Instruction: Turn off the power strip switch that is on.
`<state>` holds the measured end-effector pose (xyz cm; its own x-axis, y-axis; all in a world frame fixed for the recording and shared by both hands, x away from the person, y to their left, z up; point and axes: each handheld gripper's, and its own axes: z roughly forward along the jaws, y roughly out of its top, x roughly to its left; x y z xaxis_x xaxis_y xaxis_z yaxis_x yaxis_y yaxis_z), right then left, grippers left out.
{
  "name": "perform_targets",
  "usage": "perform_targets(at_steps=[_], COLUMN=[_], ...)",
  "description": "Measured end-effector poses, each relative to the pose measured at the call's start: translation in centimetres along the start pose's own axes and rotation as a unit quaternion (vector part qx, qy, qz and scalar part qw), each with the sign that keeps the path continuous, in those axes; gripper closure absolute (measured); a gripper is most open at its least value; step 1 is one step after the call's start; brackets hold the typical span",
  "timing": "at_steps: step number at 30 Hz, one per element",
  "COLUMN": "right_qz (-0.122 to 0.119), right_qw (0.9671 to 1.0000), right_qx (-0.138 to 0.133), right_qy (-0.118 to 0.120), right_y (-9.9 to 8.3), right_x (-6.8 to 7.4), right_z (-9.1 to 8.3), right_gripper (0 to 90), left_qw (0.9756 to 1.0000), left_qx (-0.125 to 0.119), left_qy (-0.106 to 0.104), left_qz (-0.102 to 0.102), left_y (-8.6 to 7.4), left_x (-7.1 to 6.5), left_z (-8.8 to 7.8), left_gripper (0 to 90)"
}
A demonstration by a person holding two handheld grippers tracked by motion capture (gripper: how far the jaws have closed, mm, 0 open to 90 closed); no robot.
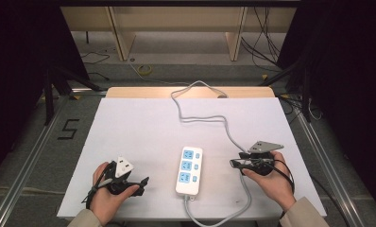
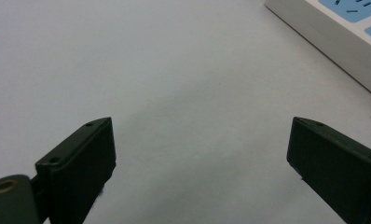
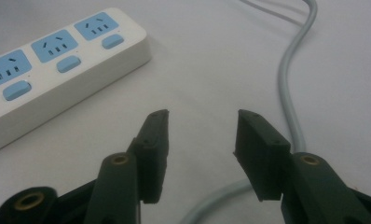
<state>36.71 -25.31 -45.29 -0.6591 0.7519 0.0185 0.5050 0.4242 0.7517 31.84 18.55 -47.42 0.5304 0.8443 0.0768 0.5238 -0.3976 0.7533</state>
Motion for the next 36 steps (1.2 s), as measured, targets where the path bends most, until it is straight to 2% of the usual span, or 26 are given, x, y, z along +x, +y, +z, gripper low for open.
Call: perform_targets(at_steps=[17,36], right_qz=[0.015,0.018], right_qw=[0.9994,0.9987], right_qx=[-0.029,-0.048], right_qy=[-0.008,-0.008], right_y=[-3.1,-3.6], right_x=[-0.8,-0.5], right_z=[-1.7,-1.9], right_gripper=[42.3,39.1], left_qw=[1.0,1.0], left_qx=[0.004,0.005], left_qy=[0.001,0.003], left_qz=[-0.001,-0.002], left_y=[-0.1,-0.1], left_x=[0.3,0.4], left_z=[0.0,0.0], left_gripper=[7.4,7.1])
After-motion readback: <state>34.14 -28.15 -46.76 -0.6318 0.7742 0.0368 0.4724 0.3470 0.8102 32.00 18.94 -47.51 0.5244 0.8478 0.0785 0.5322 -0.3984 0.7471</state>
